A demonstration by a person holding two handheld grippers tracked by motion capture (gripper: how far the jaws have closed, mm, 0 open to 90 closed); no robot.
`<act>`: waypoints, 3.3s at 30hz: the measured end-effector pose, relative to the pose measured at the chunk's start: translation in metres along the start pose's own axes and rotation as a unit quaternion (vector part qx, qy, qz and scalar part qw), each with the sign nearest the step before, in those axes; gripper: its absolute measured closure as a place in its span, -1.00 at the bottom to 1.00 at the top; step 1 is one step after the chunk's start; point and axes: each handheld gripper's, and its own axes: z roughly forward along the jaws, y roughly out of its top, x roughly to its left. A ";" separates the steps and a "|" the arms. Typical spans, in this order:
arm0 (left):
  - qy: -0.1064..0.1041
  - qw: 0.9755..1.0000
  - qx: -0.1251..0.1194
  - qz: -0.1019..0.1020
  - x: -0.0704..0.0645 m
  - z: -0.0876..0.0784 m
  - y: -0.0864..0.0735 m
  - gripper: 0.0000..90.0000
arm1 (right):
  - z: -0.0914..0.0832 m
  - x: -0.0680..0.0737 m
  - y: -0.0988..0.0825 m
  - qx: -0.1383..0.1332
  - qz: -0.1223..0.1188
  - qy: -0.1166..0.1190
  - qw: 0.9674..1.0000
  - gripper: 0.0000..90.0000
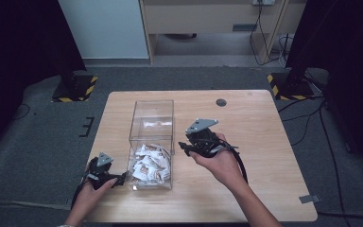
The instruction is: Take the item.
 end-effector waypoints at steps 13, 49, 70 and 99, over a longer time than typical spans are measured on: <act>0.000 1.000 0.000 0.000 0.000 0.000 0.000 -1.00 | 0.030 0.032 0.009 0.003 -0.031 0.049 0.998 0.55; 0.000 1.000 0.000 0.001 0.000 0.000 0.000 -1.00 | 0.086 0.070 -0.007 0.059 -0.062 0.078 0.993 0.70; -0.001 1.000 0.000 0.001 0.000 0.000 0.000 -1.00 | 0.056 0.059 0.006 0.015 -0.050 0.091 0.995 1.00; -0.001 1.000 0.000 0.001 0.000 0.000 0.000 -1.00 | 0.012 0.028 0.014 -0.022 -0.037 0.065 0.997 1.00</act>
